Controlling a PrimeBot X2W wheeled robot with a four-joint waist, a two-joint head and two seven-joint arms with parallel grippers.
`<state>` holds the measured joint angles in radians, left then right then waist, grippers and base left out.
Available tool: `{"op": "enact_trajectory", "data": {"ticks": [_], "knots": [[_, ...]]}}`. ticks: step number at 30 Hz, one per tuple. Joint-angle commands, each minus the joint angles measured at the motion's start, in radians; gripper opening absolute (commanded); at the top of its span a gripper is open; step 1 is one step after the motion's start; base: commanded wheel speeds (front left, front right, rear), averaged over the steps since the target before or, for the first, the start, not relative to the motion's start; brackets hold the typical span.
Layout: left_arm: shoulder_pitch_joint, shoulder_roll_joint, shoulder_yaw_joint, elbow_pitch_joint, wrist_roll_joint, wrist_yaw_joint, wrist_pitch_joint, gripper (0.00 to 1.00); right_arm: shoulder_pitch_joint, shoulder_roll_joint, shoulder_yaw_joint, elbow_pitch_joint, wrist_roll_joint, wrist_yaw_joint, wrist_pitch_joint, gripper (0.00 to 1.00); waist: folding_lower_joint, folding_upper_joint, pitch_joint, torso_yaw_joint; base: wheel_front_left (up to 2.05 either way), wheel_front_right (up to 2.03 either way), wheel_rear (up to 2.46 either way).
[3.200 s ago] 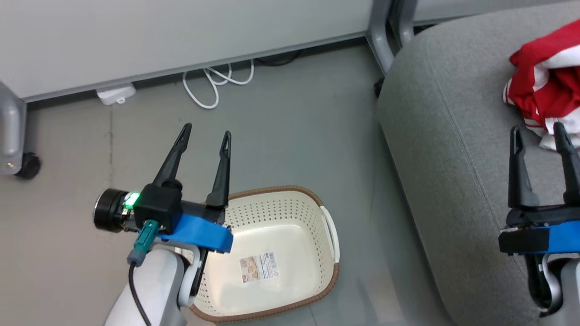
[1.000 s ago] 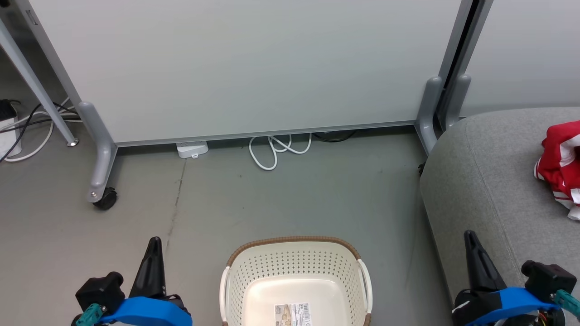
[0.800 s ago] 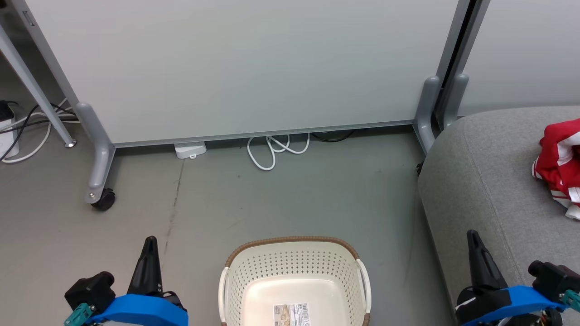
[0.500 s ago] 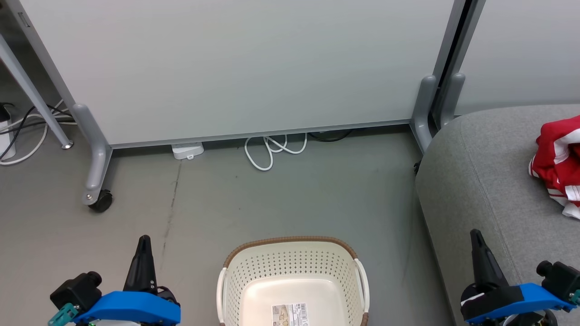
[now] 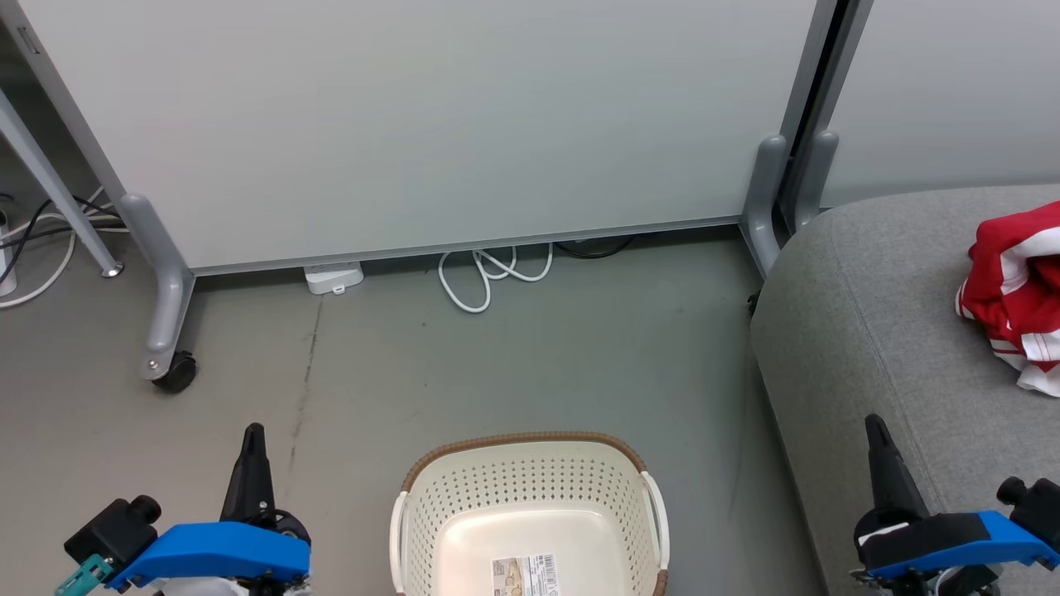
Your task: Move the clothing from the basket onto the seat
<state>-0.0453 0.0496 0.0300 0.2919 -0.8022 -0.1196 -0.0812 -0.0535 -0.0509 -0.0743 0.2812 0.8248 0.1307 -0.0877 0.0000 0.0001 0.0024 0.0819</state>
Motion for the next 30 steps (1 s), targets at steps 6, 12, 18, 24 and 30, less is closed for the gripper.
{"op": "enact_trajectory", "data": {"ticks": [6,12,18,24,30], "knots": [[-0.035,0.001,0.015,-0.019,-0.091,-0.005,0.020,0.00,-0.032,-0.001,-0.008,-0.017,0.090,0.000,0.023,0.00,0.0000,-0.0001,0.000,-0.006,0.00,0.00,0.00],[-0.038,0.001,0.022,-0.022,-0.166,-0.006,0.039,0.00,-0.036,-0.001,-0.011,-0.020,0.163,0.000,0.043,0.00,0.0000,-0.0001,0.000,-0.011,0.00,0.00,0.00],[-0.042,0.001,0.030,-0.025,-0.237,-0.007,0.057,0.00,-0.038,-0.001,-0.015,-0.022,0.232,0.000,0.061,0.00,0.0000,-0.0001,0.000,-0.017,0.00,0.00,0.00],[-0.046,0.001,0.037,-0.028,-0.304,-0.008,0.073,0.00,-0.041,-0.001,-0.017,-0.024,0.296,0.000,0.078,0.00,0.0000,-0.0001,0.000,-0.023,0.00,0.00,0.00],[-0.049,0.001,0.043,-0.031,-0.367,-0.009,0.089,0.00,-0.044,0.000,-0.021,-0.026,0.358,0.000,0.094,0.00,0.0000,-0.0001,0.000,-0.029,0.00,0.00,0.00]]}}
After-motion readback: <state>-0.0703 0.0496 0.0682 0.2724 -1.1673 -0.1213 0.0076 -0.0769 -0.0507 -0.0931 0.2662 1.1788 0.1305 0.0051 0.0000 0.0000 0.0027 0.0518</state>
